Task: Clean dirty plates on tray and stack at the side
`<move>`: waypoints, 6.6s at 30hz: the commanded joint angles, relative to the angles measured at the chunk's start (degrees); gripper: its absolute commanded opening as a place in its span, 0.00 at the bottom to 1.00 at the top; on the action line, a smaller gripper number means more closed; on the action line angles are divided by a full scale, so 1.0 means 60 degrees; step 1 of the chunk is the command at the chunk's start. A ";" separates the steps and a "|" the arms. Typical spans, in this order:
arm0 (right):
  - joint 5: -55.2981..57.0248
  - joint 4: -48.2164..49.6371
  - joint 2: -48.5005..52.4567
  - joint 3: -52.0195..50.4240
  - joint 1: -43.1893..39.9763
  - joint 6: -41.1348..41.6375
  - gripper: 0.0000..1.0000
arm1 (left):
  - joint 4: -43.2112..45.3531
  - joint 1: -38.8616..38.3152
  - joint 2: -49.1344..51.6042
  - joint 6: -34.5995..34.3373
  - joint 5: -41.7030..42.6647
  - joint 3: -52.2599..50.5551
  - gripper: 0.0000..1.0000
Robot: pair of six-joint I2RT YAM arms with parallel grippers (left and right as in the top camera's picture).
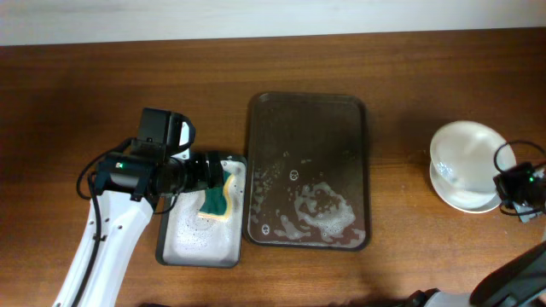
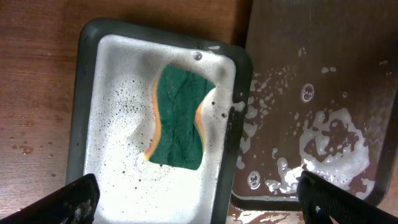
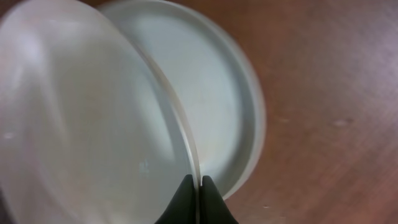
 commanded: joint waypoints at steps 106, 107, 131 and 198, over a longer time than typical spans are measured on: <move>0.3293 0.0124 0.2331 -0.0306 0.8306 -0.3592 0.04 | 0.0011 0.0044 -0.0058 0.0047 0.0073 0.0164 1.00; 0.3315 0.0248 0.2331 -0.0302 0.8306 -0.3690 0.04 | 0.0011 0.0044 -0.0058 0.0047 0.0073 0.0164 1.00; 0.2091 -0.0124 0.2557 0.0987 0.3701 -0.1020 0.04 | 0.0011 0.0044 -0.0058 0.0047 0.0073 0.0164 1.00; 0.2328 0.6870 -1.5078 -1.0415 0.9854 -0.3493 0.99 | 0.0011 0.0044 -0.0058 0.0047 0.0073 0.0164 1.00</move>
